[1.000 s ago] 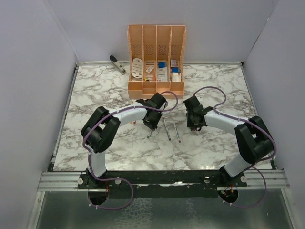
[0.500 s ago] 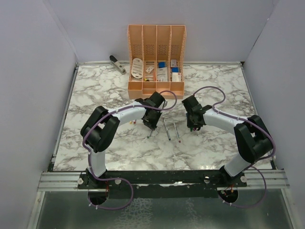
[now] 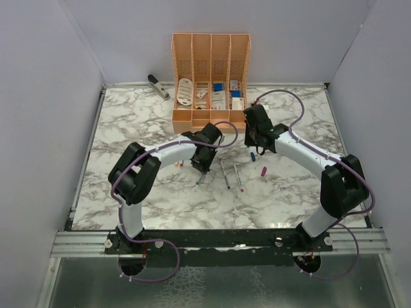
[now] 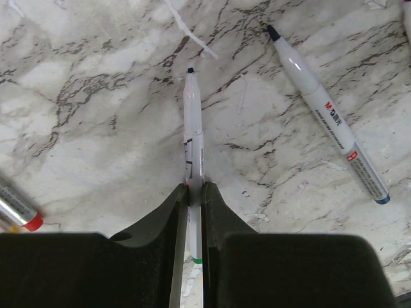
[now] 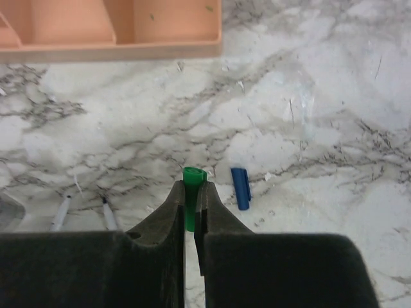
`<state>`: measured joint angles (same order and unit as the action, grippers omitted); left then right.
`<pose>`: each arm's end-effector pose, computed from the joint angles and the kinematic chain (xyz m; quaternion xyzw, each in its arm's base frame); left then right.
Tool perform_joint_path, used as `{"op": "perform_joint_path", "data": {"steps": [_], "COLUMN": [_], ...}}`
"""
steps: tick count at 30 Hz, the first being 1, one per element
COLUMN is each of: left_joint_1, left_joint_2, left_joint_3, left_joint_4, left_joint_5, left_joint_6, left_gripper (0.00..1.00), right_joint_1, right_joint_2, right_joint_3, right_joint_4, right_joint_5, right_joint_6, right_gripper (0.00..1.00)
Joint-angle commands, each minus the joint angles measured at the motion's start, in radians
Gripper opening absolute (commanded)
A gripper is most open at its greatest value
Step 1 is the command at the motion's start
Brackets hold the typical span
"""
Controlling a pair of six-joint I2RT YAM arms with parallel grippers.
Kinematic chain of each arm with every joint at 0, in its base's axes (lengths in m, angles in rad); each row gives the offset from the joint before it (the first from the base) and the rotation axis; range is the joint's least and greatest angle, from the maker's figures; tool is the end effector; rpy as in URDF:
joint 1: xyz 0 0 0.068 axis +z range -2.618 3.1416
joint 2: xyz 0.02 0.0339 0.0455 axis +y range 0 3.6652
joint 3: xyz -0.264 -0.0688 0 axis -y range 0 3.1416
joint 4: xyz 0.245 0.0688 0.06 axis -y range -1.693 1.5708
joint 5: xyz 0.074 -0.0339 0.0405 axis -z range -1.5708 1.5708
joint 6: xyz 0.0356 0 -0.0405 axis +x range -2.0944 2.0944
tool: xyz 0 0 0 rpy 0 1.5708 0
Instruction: Insert the pens into the pen caps
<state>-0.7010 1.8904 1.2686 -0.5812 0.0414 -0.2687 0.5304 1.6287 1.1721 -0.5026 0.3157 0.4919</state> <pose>0.2867 -0.2439 0.1679 0.2145 0.9592 -0.1032 0.1523 0.3019 0.1643 0.2346 0.0292 0.9425 0.0147 0.3326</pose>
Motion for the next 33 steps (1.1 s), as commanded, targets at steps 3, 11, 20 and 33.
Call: {"op": "perform_joint_path", "data": {"steps": [3, 11, 20, 33], "left_joint_1": [0.009, 0.009, 0.009, 0.009], "left_joint_2": [-0.096, -0.187, -0.397, -0.524], "left_joint_3": [0.023, 0.019, -0.08, -0.263], "left_joint_4": [-0.026, 0.026, 0.323, 0.87], "left_joint_5": [-0.106, -0.146, -0.081, 0.231], "left_joint_6": [0.022, 0.045, 0.115, 0.022], "left_gripper": [0.0, 0.0, 0.0, 0.0], "right_joint_1": [0.006, 0.006, -0.005, -0.016], "right_joint_2": [-0.056, -0.149, -0.306, -0.512], "right_joint_3": [0.029, -0.051, -0.199, -0.395], "right_joint_4": [0.209, 0.355, 0.574, 1.122], "right_joint_5": [0.052, 0.151, 0.185, -0.267], "right_joint_6": [-0.03, -0.035, -0.049, -0.112], "right_gripper": [0.01, 0.01, 0.01, 0.01]}}
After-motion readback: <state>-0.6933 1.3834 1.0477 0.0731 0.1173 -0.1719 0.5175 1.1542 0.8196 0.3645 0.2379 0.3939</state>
